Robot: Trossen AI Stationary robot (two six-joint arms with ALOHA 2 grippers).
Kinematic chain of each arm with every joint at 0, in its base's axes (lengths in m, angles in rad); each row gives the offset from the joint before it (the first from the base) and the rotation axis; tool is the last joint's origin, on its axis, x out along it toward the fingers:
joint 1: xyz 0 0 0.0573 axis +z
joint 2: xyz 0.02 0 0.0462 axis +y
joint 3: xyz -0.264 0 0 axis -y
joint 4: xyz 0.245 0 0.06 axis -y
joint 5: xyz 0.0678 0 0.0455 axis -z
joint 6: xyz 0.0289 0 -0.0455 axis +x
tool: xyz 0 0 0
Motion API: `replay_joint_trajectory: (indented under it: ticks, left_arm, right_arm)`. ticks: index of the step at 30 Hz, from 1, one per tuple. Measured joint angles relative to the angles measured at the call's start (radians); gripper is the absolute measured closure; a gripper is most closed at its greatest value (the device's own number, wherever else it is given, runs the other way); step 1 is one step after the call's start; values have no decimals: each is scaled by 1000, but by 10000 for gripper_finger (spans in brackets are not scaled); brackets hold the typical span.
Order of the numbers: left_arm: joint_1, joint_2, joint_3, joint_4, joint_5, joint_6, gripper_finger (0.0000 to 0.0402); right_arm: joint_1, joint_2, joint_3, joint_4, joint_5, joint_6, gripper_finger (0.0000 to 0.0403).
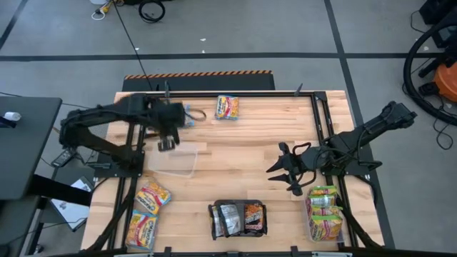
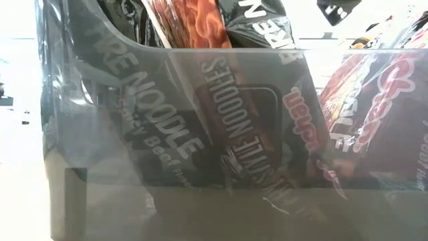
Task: Sort Maruchan noodles
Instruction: Put the black noodle pack into the black bin
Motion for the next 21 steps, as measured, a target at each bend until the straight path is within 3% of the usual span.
replay_joint_trajectory:
  ticks: [4, 9, 15, 21]
  left_arm:
    - [120, -34, 0, -21, -71, -36, 358]
    - [258, -37, -41, 4, -95, -46, 325]
    - [439, -52, -328, 170, -116, -19, 271]
    - [629, -27, -622, 451, -21, -14, 228]
  right_arm:
    - [1, 1, -58, 105, 31, 34, 273]
    - [0, 1, -88, 167, 32, 25, 273]
    - [0, 1, -92, 161, 28, 23, 273]
    - [0, 1, -92, 160, 24, 28, 273]
